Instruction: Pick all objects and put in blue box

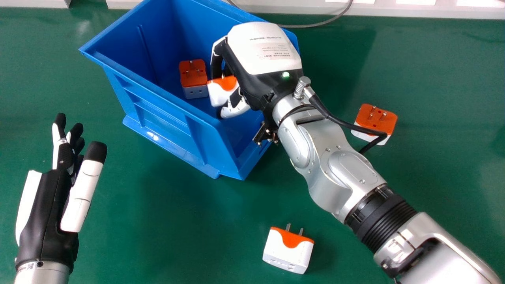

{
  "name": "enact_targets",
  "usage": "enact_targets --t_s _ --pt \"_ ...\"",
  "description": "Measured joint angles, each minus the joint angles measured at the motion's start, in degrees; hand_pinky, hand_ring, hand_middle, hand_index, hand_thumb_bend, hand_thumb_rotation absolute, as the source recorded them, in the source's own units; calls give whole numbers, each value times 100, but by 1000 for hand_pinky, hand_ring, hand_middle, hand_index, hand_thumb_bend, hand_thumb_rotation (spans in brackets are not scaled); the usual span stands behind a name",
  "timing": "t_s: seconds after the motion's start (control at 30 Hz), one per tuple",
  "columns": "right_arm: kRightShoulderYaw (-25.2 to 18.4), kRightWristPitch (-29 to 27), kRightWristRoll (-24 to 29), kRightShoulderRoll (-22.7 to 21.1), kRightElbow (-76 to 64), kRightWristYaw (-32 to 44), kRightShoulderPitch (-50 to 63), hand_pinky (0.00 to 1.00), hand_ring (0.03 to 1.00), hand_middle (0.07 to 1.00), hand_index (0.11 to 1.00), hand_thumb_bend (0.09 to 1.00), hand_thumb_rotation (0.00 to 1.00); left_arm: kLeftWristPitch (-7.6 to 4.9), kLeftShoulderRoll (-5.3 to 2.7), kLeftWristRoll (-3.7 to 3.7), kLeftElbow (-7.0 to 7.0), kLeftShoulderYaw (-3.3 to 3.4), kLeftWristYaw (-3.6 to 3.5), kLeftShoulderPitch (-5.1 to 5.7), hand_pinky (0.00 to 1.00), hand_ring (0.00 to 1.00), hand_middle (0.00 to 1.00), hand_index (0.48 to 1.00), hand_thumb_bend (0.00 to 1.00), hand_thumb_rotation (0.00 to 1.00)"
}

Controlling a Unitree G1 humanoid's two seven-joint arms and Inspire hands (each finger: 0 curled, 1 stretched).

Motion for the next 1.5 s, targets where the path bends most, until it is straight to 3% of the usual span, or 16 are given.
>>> enact_targets --t_s 0.27,0.57,1.0,1.17,1.3,1.5 --pt "1 257 2 -88 -342 158 10 766 902 957 908 514 616 4 1 4 1 0 0 -44 1000 1000 1000 1000 829 946" --pt "0 426 -16 -405 -1370 273 552 784 907 967 905 515 618 3 11 9 58 11 3 -124 1000 1000 1000 1000 827 947" --pt "-365 758 -53 -887 -3940 323 2784 789 898 951 902 479 584 42 40 20 101 24 4 -264 1000 1000 1000 1000 821 950" --pt "-431 771 -277 -1002 -4769 304 3553 785 891 940 900 472 569 58 59 15 85 78 -6 -246 1000 1000 1000 1000 829 950" --pt "-537 773 -447 -1046 -5341 294 4173 784 889 937 899 470 566 46 60 13 83 72 -48 -257 1000 1000 1000 1000 832 950" --pt "-532 715 -708 -1122 -6137 241 5413 806 892 935 898 486 601 41 62 3 117 112 -56 -229 1000 1000 1000 1000 834 948"
